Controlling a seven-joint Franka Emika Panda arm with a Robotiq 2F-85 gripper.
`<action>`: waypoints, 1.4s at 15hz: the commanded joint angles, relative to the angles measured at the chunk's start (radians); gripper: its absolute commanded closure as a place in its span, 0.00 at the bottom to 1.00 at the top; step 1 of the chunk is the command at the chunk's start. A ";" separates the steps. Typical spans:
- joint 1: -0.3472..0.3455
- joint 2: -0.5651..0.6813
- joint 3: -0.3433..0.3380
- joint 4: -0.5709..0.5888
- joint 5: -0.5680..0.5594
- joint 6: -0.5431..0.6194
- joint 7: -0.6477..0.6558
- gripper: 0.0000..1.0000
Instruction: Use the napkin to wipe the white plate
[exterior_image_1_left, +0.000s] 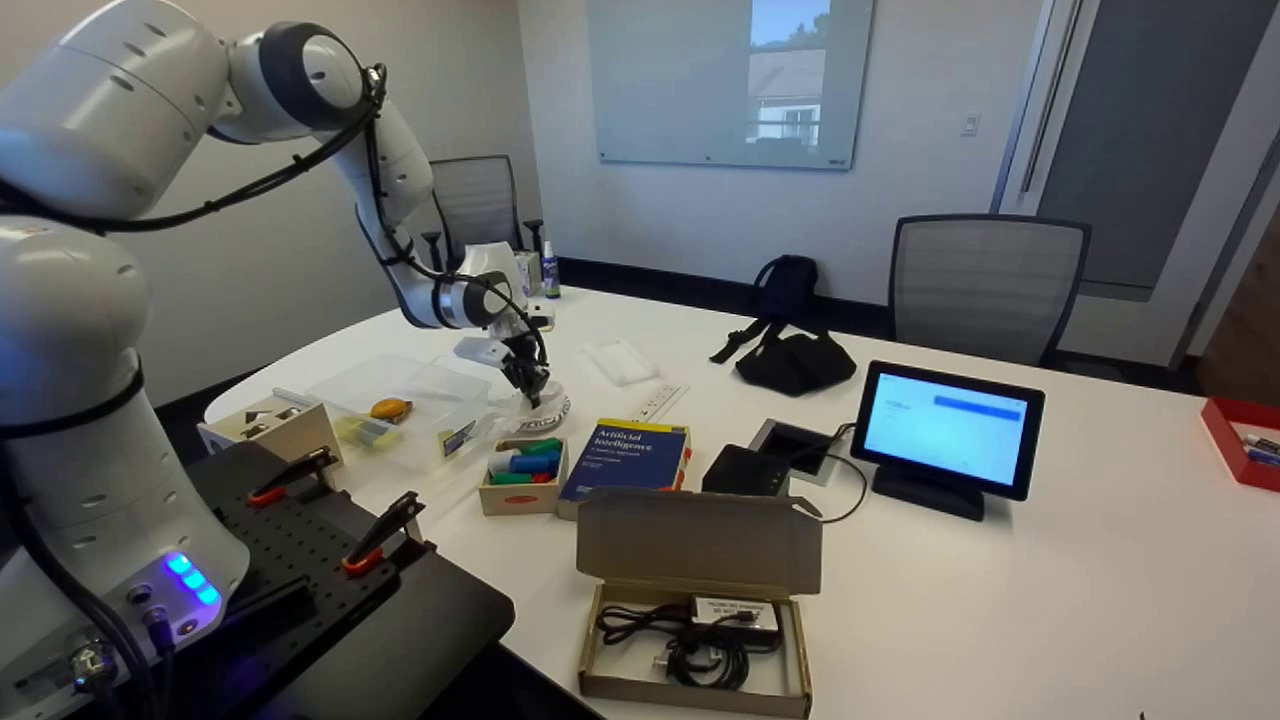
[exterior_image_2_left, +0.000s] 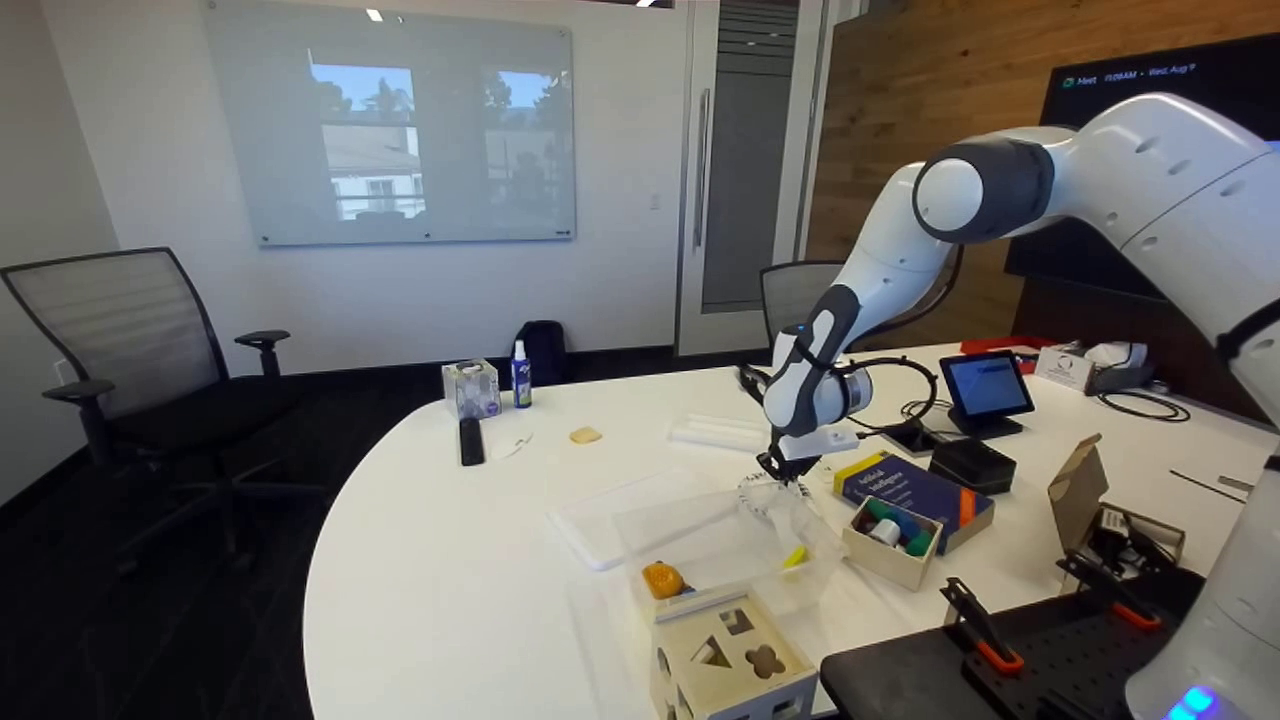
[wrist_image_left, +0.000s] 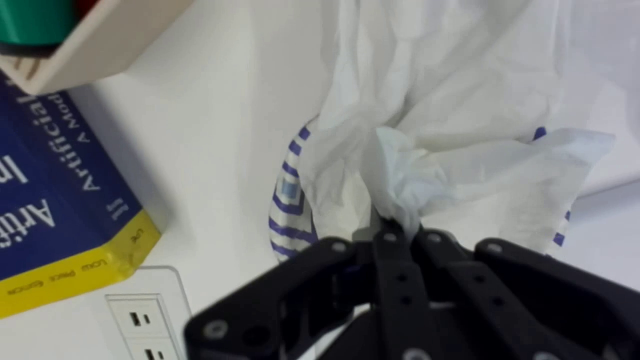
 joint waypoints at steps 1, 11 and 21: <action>-0.013 -0.083 0.029 -0.073 -0.022 -0.052 -0.023 0.99; 0.096 -0.057 -0.080 -0.092 -0.031 0.125 0.072 0.99; 0.122 -0.092 -0.102 -0.115 -0.095 -0.091 0.017 0.99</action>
